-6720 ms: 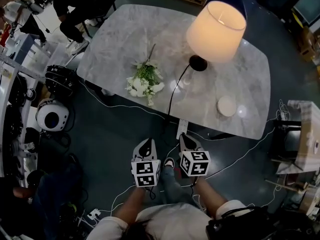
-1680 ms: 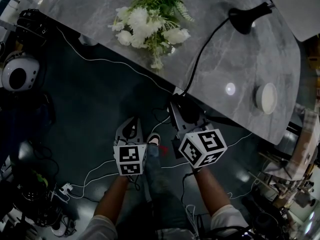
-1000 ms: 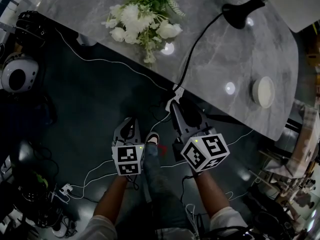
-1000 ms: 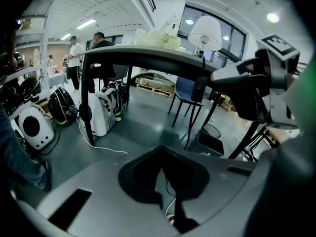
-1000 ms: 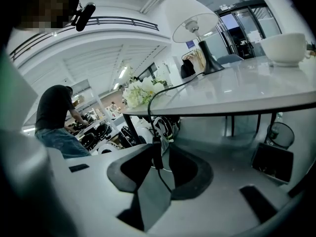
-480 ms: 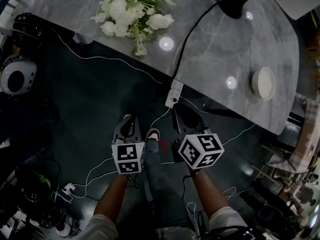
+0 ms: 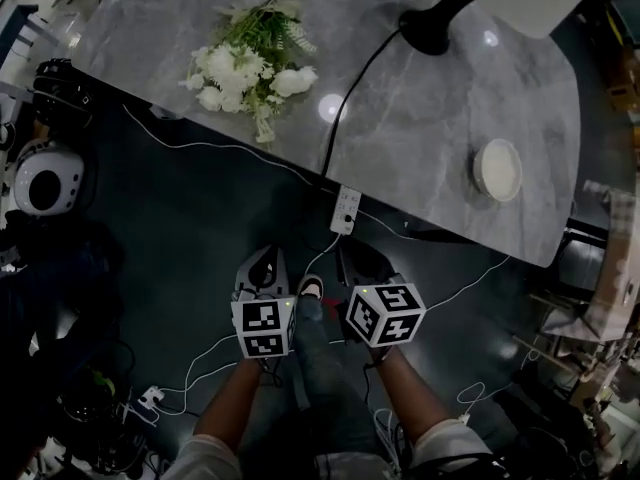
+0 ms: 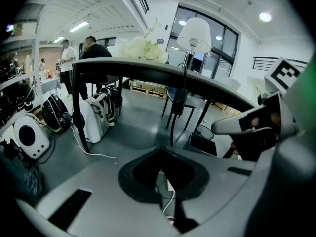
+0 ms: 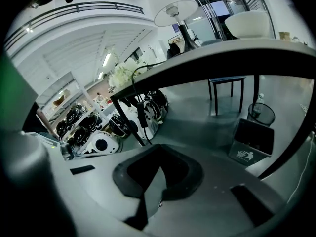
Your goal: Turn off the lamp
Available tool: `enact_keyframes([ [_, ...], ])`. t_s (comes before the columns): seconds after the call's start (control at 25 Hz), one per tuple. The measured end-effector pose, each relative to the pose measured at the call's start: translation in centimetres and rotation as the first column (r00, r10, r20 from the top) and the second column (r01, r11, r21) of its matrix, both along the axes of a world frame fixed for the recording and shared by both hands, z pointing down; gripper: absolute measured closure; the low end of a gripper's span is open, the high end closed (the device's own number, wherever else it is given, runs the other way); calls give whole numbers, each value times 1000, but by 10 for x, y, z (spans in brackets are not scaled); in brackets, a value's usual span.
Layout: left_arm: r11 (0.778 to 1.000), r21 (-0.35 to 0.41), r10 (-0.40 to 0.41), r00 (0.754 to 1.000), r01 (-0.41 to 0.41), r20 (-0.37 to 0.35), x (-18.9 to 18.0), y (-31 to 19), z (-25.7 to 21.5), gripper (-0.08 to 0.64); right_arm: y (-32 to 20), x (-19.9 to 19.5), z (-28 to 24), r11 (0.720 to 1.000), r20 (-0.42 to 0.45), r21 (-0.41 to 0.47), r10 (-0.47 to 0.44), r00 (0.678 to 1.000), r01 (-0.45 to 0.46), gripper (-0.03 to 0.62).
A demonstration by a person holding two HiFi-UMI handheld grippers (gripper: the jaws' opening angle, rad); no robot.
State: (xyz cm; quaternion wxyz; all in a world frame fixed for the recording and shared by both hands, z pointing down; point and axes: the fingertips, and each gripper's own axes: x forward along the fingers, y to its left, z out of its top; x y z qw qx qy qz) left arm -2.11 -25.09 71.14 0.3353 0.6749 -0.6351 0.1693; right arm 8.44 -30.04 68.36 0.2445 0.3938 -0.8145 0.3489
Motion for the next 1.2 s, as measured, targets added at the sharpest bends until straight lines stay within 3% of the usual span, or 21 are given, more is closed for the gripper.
enact_keyframes([
  [0.6, 986, 128, 109, 994, -108, -1, 52, -37, -157, 565, -7, 21, -117, 996, 24, 62, 68, 997, -70, 592],
  [1.2, 950, 298, 103, 995, -99, 1, 76, -78, -283, 565, -42, 85, -248, 952, 98, 200, 217, 971, -233, 592],
])
